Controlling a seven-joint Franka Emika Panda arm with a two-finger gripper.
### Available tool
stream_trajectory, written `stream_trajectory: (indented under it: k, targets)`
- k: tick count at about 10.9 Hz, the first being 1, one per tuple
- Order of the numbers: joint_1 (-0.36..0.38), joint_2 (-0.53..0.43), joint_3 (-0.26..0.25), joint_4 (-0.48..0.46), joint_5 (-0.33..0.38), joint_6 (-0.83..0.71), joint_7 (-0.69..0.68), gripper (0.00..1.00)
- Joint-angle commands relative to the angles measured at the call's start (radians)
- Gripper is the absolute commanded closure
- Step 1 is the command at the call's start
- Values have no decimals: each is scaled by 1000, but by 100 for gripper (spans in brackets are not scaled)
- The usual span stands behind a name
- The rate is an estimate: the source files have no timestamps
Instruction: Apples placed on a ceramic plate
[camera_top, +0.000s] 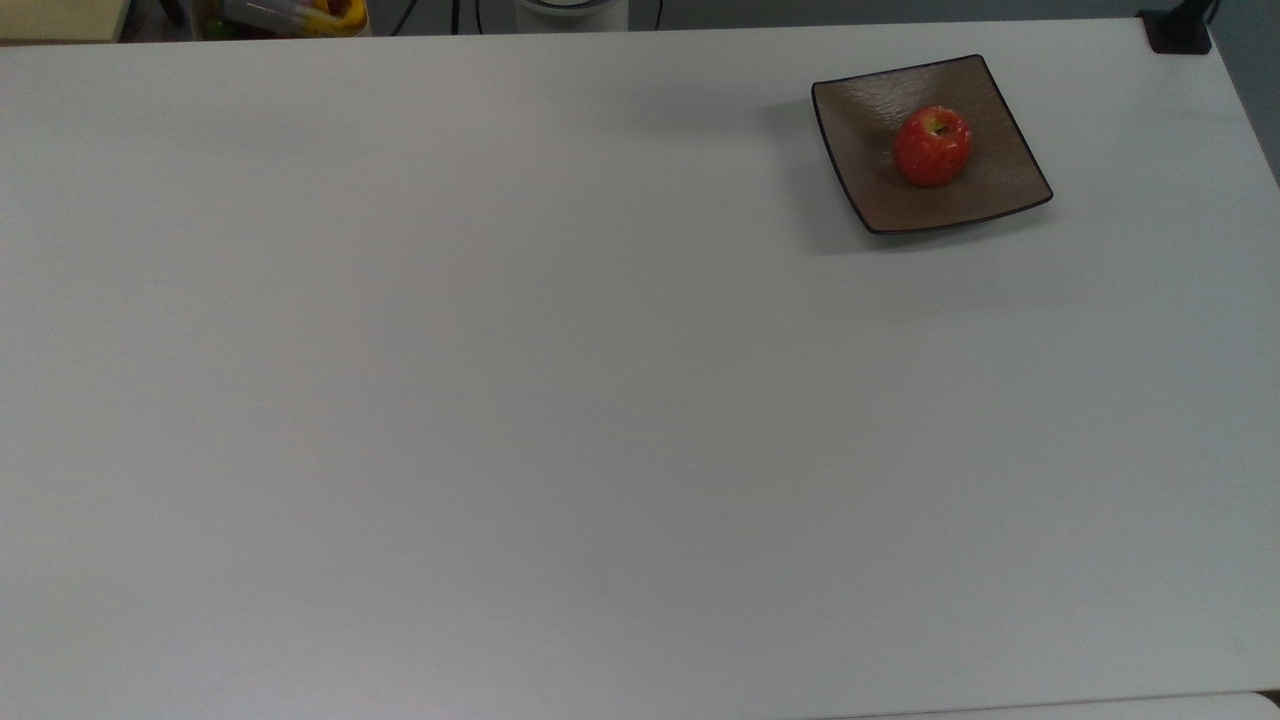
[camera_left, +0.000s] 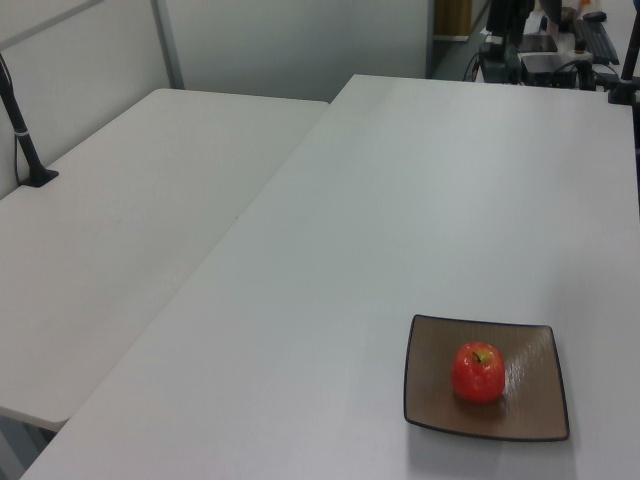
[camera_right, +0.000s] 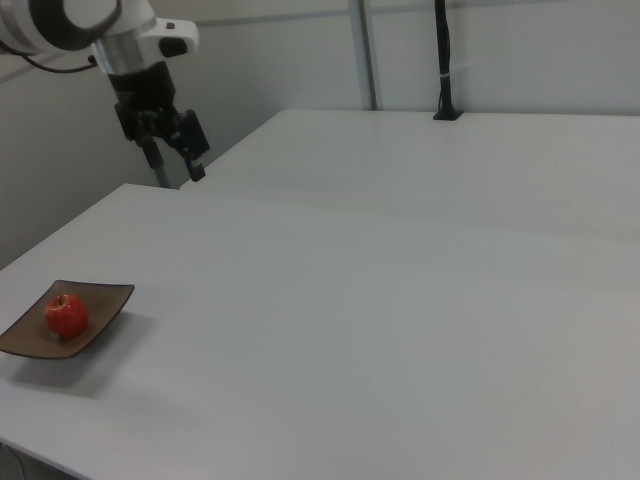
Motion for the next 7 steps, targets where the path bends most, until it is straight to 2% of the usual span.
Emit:
stream_trajectory:
  k: [1, 7]
  targets:
    - [-15, 32, -4, -24, 68, 126, -172, 0]
    - [-12, 44, -1, -29, 83, 121, -205, 0]
